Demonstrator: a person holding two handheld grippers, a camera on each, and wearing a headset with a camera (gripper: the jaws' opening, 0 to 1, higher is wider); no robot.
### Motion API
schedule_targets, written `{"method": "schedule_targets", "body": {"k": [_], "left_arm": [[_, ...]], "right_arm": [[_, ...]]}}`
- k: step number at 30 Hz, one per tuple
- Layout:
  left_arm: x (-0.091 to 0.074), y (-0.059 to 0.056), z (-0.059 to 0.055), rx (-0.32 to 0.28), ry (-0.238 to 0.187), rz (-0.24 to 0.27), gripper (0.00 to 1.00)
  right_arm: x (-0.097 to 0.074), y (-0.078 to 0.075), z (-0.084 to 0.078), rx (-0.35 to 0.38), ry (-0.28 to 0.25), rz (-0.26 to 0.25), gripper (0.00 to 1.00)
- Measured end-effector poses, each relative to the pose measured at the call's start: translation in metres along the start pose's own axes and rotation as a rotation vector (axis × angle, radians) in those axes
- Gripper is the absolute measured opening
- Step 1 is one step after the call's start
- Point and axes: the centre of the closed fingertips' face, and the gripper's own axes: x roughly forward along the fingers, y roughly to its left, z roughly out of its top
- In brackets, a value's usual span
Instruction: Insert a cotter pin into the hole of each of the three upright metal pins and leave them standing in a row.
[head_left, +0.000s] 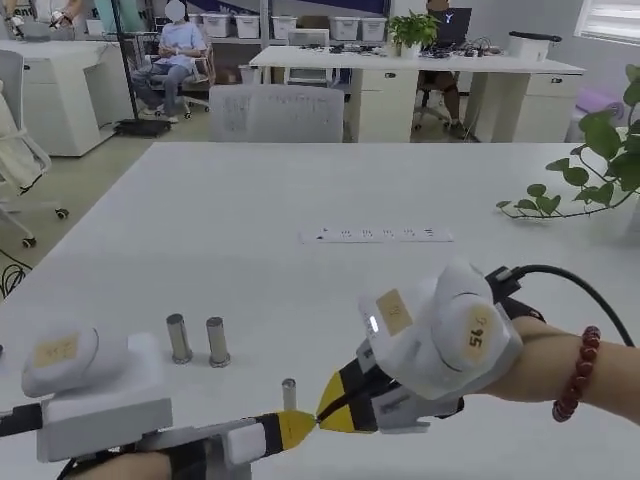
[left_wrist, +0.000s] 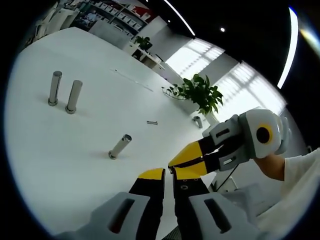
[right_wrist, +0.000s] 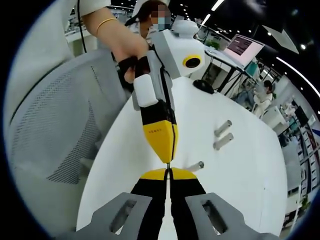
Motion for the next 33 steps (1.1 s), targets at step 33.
{"method": "schedule_targets", "body": {"k": [33], "left_arm": [[-0.002, -0.011, -0.002, 0.311, 0.037, -0.023, 0.00]], "right_arm": [[-0.006, 0.004, 0.001, 0.104, -0.037, 0.017, 0.04]]}}
